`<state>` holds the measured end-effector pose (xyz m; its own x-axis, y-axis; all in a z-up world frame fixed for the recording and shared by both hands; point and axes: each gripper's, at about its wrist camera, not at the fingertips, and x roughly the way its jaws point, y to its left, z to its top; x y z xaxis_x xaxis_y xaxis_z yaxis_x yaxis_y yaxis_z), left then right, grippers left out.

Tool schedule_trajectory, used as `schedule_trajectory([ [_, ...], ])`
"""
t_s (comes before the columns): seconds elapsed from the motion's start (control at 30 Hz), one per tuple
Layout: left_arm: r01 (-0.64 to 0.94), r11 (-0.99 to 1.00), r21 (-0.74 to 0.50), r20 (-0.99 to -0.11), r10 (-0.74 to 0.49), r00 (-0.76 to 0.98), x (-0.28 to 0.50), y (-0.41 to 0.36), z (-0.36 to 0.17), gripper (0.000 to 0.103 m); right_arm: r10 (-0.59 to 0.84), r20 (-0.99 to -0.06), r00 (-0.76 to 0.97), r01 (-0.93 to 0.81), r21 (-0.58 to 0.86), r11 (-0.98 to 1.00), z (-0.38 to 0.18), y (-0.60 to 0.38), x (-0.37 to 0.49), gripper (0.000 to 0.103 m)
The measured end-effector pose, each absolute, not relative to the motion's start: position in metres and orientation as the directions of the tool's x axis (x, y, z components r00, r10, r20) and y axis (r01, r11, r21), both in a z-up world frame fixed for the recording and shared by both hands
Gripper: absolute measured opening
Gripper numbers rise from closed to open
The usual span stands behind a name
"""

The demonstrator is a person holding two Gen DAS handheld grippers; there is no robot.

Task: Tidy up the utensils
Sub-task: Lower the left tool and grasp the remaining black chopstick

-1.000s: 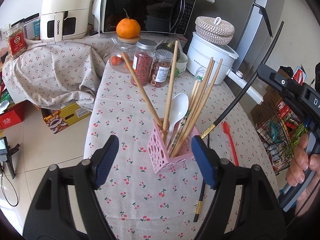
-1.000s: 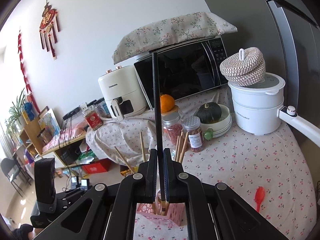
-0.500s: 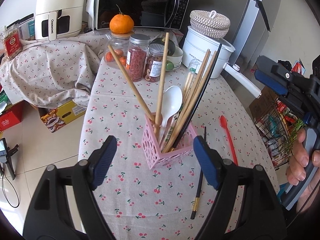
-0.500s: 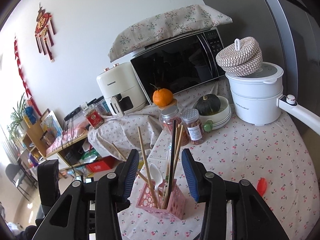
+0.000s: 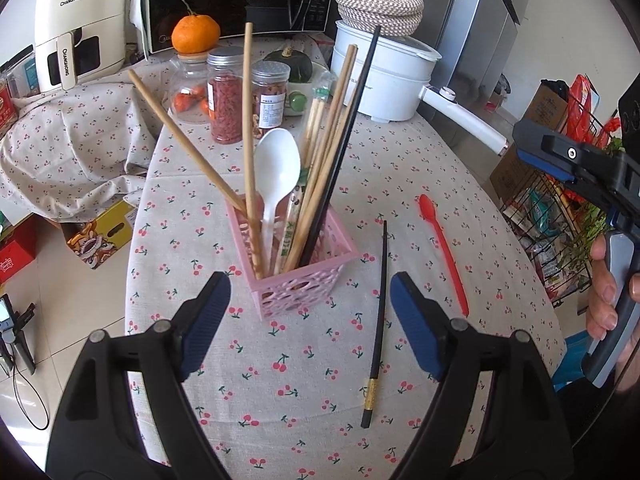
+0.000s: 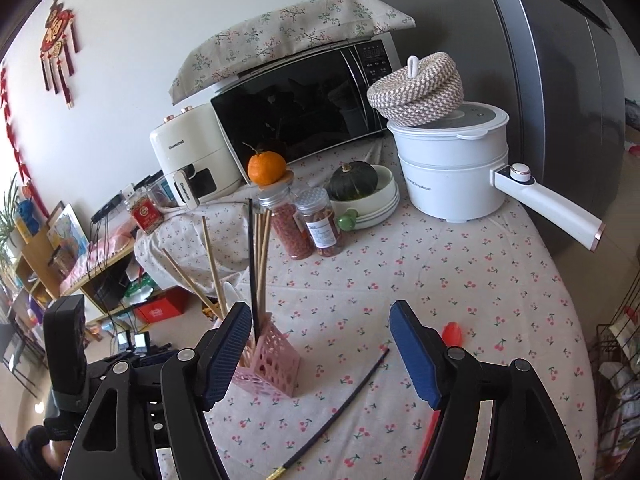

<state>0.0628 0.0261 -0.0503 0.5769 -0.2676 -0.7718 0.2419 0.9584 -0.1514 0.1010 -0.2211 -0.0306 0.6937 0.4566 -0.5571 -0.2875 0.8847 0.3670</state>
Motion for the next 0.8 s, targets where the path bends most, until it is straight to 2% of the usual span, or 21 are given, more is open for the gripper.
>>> schedule_trajectory([
  [0.2,0.288,0.948,-0.131,-0.787,-0.277,0.552,0.063,0.0,-0.056,0.082,0.402,-0.617,0.676,-0.241,0.331,0.912,-0.045,-0.244,0.096,0.079],
  [0.67,0.417,0.903,-0.101,-0.84,-0.302,0.451,0.073,-0.073,-0.086,0.082,0.296,-0.725,0.622,-0.118,0.287,0.951,-0.071,-0.285,0.097,0.081],
  [0.77,0.442,0.893,-0.088,-0.853,-0.297,0.429,0.079,-0.085,-0.097,0.072,0.287,-0.743,0.605,-0.096,0.29,0.952,-0.076,-0.29,0.099,0.081],
  [0.8,0.446,0.891,-0.084,-0.859,-0.292,0.421,0.081,-0.089,-0.101,0.066,0.284,-0.749,0.598,-0.089,0.289,0.953,-0.078,-0.292,0.1,0.081],
])
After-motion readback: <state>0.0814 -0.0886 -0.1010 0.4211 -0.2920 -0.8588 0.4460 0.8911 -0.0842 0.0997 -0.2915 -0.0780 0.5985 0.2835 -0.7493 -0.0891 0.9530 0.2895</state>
